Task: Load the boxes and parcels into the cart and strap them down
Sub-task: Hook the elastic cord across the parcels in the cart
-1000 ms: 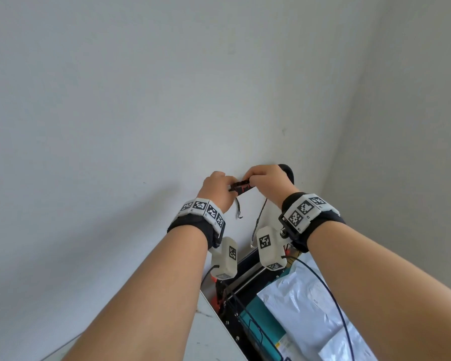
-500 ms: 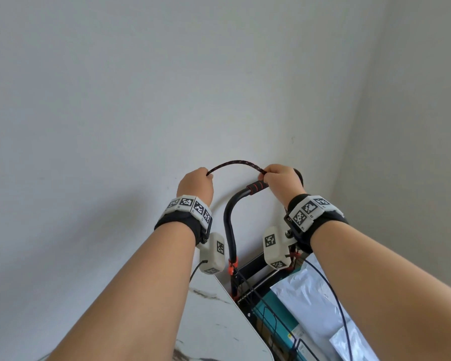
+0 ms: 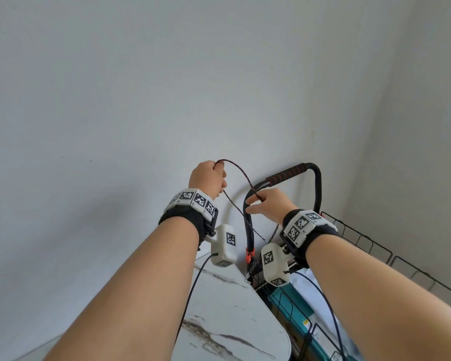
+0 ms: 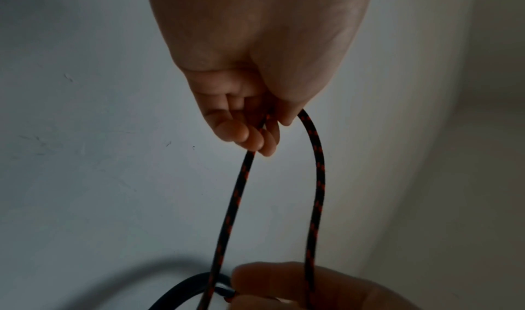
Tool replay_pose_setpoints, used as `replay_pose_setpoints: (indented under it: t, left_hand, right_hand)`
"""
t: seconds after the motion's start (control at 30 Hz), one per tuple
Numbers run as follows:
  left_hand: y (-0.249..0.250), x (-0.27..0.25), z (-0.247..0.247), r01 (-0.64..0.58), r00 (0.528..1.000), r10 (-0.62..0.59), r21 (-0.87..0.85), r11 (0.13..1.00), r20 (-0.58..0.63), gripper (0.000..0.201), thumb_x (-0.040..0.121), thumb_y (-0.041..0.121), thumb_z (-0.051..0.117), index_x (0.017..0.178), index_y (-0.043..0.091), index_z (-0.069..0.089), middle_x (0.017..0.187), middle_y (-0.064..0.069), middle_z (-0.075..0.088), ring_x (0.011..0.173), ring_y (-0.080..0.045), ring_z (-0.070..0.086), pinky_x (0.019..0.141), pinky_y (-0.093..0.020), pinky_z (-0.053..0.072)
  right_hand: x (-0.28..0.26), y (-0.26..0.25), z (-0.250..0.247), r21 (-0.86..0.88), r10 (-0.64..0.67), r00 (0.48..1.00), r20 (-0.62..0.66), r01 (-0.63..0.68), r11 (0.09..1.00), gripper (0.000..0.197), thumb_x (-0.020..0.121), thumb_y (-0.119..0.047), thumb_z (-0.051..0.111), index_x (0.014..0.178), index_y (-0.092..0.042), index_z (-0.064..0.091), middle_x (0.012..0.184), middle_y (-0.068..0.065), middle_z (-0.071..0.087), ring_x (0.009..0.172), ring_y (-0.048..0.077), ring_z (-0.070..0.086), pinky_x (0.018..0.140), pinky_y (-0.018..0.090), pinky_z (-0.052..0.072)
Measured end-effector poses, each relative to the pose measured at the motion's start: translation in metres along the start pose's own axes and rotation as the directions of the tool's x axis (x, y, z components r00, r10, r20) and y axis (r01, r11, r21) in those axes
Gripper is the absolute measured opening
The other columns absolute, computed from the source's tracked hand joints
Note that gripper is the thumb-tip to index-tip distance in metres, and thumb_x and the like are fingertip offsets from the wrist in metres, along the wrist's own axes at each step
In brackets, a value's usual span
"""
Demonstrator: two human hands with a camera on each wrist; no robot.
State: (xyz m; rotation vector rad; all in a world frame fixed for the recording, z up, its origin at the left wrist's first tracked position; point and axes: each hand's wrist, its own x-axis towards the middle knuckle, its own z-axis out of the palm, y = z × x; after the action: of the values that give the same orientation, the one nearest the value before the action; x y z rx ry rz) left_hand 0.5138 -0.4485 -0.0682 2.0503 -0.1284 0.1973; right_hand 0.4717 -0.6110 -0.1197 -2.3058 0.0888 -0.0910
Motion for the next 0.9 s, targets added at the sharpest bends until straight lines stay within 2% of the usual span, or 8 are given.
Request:
replay_pose_setpoints:
  t: [0.13,0.2,0.4,0.5,0.57,0.73,0.8,0.9]
  left_hand:
    - [0.008,-0.008,0.0,0.003,1.0,0.0,-0.075,0.997,0.03,0.036,0.099,0.028,0.039,0.08,0.005,0.059,0.063,-0.007,0.063,0.048,-0.02,0.052,0.048,-0.025,0.047]
    - [0.011,-0.011,0.0,0.009,0.999,-0.004,-0.108,0.994,0.045,0.036,0.099,0.027,0.039,0.079,0.005,0.059,0.062,-0.007,0.063,0.047,-0.021,0.053,0.049,-0.027,0.049]
    - [0.016,-0.016,-0.01,0.034,0.999,-0.026,-0.212,0.977,0.037,0.034,0.099,0.022,0.037,0.079,0.003,0.056,0.061,-0.009,0.062,0.046,-0.024,0.054,0.053,-0.033,0.054]
    - [0.014,-0.015,-0.015,0.04,0.999,-0.04,-0.222,0.974,0.006,0.033,0.099,0.022,0.036,0.08,0.003,0.055,0.062,-0.011,0.062,0.046,-0.026,0.054,0.056,-0.036,0.056]
    - [0.013,-0.014,-0.017,0.035,0.998,-0.044,-0.202,0.979,-0.041,0.033,0.1,0.023,0.036,0.08,0.003,0.054,0.064,-0.011,0.062,0.046,-0.025,0.054,0.055,-0.035,0.055]
    - [-0.002,-0.002,-0.026,0.039,0.978,-0.048,-0.049,0.998,-0.204,0.035,0.099,0.031,0.034,0.084,0.007,0.053,0.074,-0.01,0.064,0.059,-0.029,0.061,0.062,-0.037,0.058]
    - [-0.008,0.004,-0.033,0.063,0.965,-0.039,0.085,0.994,-0.26,0.035,0.098,0.032,0.033,0.085,0.007,0.053,0.084,-0.01,0.066,0.073,-0.033,0.064,0.07,-0.041,0.056]
    - [-0.012,0.004,-0.039,0.141,0.961,-0.058,0.297,0.944,-0.271,0.029,0.098,0.022,0.034,0.096,0.002,0.056,0.09,-0.01,0.059,0.079,-0.03,0.054,0.067,-0.032,0.04]
  right_hand:
    - [-0.008,-0.007,0.012,-0.042,0.002,0.999,0.04,0.0,0.999,0.028,0.079,-0.029,0.076,0.106,-0.023,0.071,0.089,-0.009,0.057,0.082,0.01,0.054,0.076,0.023,0.041]
    - [-0.011,-0.012,0.016,-0.032,0.002,0.998,0.068,0.001,1.0,0.031,0.079,-0.03,0.076,0.108,-0.026,0.07,0.086,-0.011,0.054,0.084,0.01,0.053,0.077,0.023,0.04]
    - [-0.019,-0.027,0.029,0.016,0.019,0.969,0.246,-0.024,1.0,0.022,0.083,-0.009,0.063,0.097,-0.021,0.074,0.046,-0.02,0.051,0.052,0.001,0.039,0.051,0.013,0.033]
    - [-0.02,-0.033,0.034,0.075,0.065,0.952,0.299,-0.091,0.993,0.006,0.081,-0.014,0.067,0.086,-0.016,0.07,0.053,-0.01,0.047,0.049,0.008,0.035,0.048,0.016,0.032]
    - [-0.018,-0.033,0.035,0.047,0.055,0.96,0.275,-0.071,0.996,0.01,0.08,-0.017,0.071,0.08,-0.016,0.061,0.054,-0.009,0.046,0.048,0.008,0.036,0.047,0.015,0.032]
    - [-0.012,-0.013,0.031,-0.099,0.1,0.98,0.175,-0.083,0.992,0.03,0.08,-0.017,0.07,0.063,-0.018,0.046,0.063,-0.003,0.05,0.058,0.012,0.045,0.057,0.02,0.04]
    - [-0.01,-0.002,0.025,-0.148,0.161,0.976,0.145,-0.139,0.979,0.021,0.082,-0.02,0.069,0.068,-0.016,0.054,0.064,-0.003,0.055,0.058,0.012,0.05,0.058,0.021,0.043]
    - [-0.009,0.007,0.016,-0.177,0.203,0.97,0.135,-0.178,0.968,0.021,0.084,-0.028,0.067,0.084,-0.007,0.071,0.065,-0.004,0.062,0.057,0.009,0.053,0.059,0.022,0.043]
